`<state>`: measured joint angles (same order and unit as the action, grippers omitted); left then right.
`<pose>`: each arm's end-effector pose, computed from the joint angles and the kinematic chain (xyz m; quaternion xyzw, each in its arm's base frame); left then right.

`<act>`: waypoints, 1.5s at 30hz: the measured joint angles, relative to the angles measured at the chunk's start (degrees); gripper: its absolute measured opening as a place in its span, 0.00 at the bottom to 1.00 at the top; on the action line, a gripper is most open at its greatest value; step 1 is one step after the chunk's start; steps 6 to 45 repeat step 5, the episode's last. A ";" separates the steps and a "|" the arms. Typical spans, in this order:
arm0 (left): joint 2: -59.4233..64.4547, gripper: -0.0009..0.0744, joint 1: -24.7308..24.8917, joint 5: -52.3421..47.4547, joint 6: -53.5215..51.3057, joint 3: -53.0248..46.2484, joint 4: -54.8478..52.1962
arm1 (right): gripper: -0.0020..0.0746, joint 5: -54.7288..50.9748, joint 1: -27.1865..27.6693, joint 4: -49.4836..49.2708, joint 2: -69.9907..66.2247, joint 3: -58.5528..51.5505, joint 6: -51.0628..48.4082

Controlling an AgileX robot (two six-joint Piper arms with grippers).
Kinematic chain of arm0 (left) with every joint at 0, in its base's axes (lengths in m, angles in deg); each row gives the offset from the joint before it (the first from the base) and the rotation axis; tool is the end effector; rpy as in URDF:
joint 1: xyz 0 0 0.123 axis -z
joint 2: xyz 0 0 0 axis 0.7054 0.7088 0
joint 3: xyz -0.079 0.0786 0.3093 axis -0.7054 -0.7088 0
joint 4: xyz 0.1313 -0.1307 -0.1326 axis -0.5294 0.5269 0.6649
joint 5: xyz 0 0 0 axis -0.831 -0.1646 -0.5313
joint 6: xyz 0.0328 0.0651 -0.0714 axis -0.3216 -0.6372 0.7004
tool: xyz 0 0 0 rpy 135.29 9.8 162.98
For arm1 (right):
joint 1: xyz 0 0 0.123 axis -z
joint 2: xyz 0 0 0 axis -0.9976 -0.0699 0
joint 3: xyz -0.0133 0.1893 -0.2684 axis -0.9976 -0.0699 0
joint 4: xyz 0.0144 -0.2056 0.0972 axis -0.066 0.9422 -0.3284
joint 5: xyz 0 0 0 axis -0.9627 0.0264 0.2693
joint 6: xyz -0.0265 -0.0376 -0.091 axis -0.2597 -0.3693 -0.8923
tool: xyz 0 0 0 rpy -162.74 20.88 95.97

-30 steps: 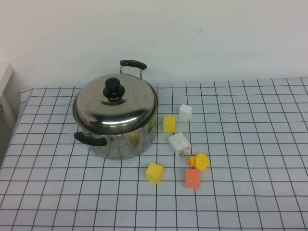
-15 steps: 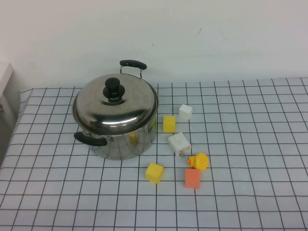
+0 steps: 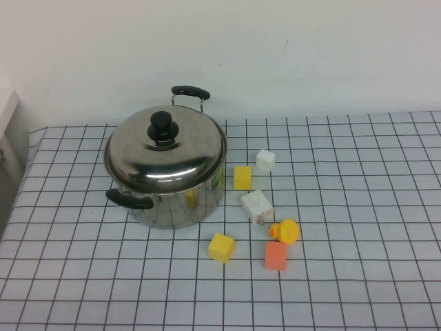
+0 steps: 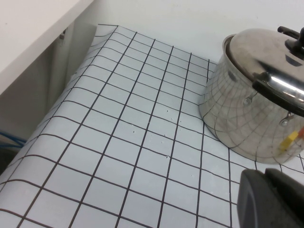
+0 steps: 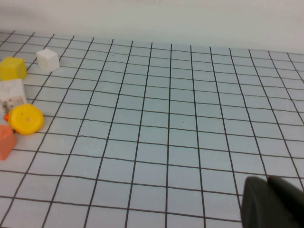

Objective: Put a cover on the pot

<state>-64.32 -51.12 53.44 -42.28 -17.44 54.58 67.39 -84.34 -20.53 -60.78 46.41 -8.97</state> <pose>-0.0040 -0.0058 0.1770 -0.1771 0.7659 -0.1058 0.6090 -0.0049 0.0026 0.1731 -0.0411 0.7954 -0.0335 0.6038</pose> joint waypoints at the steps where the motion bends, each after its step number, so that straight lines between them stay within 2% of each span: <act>1: 0.00 0.01 0.00 0.00 0.00 0.00 0.00 | 0.04 0.00 0.00 0.00 0.00 0.00 0.00; 45: 0.00 0.01 0.00 0.00 -0.25 0.00 0.00 | 0.04 0.00 0.00 0.00 0.00 0.00 0.00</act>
